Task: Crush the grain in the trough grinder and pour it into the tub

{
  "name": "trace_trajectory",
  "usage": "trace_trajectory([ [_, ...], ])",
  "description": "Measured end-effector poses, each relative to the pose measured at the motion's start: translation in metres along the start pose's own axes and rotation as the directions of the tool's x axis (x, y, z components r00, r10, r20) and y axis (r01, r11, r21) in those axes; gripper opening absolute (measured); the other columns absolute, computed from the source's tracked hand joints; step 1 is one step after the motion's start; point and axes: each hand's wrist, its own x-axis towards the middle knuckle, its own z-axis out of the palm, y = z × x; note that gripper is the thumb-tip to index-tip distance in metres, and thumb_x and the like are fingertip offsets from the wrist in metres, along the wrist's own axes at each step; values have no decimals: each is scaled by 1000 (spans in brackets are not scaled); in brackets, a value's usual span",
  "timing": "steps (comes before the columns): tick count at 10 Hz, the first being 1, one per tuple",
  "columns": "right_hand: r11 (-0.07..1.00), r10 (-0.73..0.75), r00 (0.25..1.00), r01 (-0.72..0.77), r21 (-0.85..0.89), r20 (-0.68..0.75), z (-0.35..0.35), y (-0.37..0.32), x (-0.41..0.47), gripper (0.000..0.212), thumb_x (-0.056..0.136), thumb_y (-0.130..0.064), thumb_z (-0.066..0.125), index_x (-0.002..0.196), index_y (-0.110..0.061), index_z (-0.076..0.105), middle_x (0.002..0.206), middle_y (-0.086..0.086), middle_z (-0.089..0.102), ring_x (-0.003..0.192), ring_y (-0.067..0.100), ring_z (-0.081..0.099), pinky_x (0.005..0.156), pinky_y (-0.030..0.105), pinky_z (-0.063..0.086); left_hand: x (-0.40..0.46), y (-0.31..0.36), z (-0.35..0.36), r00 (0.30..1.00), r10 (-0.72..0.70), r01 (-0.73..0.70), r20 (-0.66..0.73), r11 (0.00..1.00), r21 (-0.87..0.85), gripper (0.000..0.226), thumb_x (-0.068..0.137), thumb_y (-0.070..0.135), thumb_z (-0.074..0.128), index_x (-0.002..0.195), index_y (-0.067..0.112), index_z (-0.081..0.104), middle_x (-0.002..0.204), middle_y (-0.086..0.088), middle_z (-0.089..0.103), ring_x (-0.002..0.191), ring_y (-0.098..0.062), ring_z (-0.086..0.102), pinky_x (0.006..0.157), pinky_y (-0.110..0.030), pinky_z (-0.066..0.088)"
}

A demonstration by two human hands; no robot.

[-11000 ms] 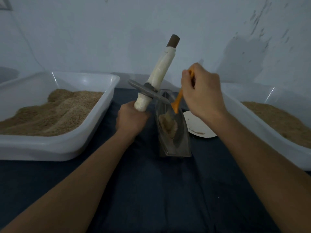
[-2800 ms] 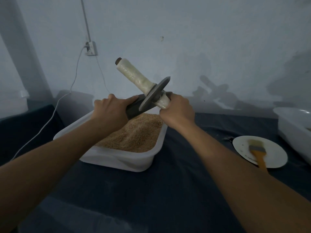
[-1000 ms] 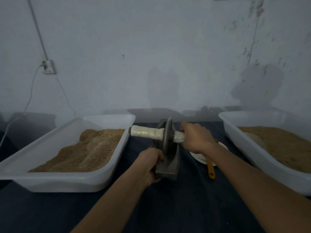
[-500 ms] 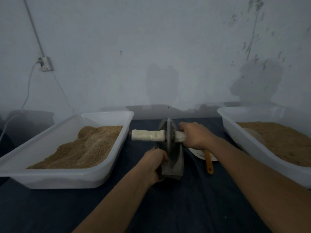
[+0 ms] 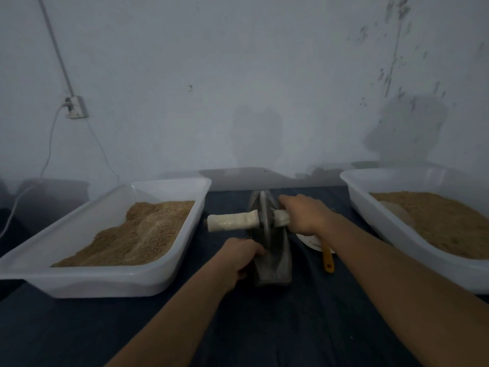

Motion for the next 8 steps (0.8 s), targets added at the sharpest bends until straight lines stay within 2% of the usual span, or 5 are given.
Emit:
trace_trajectory([
  [2,1000,-5,999,5,-3,44,-5,-2,-6,27,86,-26,69,102,-25,47,101,2,58,90,25,57,69,39,44,3,-9,-5,991,128,-130,31,988,78,17,93,24,70,109,22,73,104,-5,78,103,-25,72,103,-49,54],
  [4,994,-83,996,82,-73,-17,-13,-3,-23,34,85,-27,70,113,-27,52,107,-1,58,93,21,55,67,36,41,2,-31,-4,938,331,-334,-102,943,-13,27,98,49,59,102,29,78,90,4,79,80,-17,74,64,-33,54],
  [6,994,-81,989,89,57,-127,-34,0,-60,22,90,-29,64,109,-32,54,108,-9,54,103,18,55,74,36,43,6,-47,-11,779,535,-599,-328,789,-134,26,104,36,53,90,34,75,82,-4,71,67,-16,64,55,-35,51],
  [7,979,-62,958,113,169,-281,-30,-12,-93,27,91,-34,62,118,-33,57,117,-12,56,109,13,52,79,35,44,2,-47,-11,667,669,-702,-328,712,23,17,101,34,56,101,30,73,90,4,72,82,-18,68,72,-40,55],
  [8,954,-20,911,140,264,-411,-6,-37,-121,25,93,-36,59,118,-30,59,118,-12,56,108,12,51,85,36,47,-3,-51,-11,515,825,-770,-233,565,297,28,94,36,57,118,28,68,98,13,69,94,-7,66,81,-27,54],
])
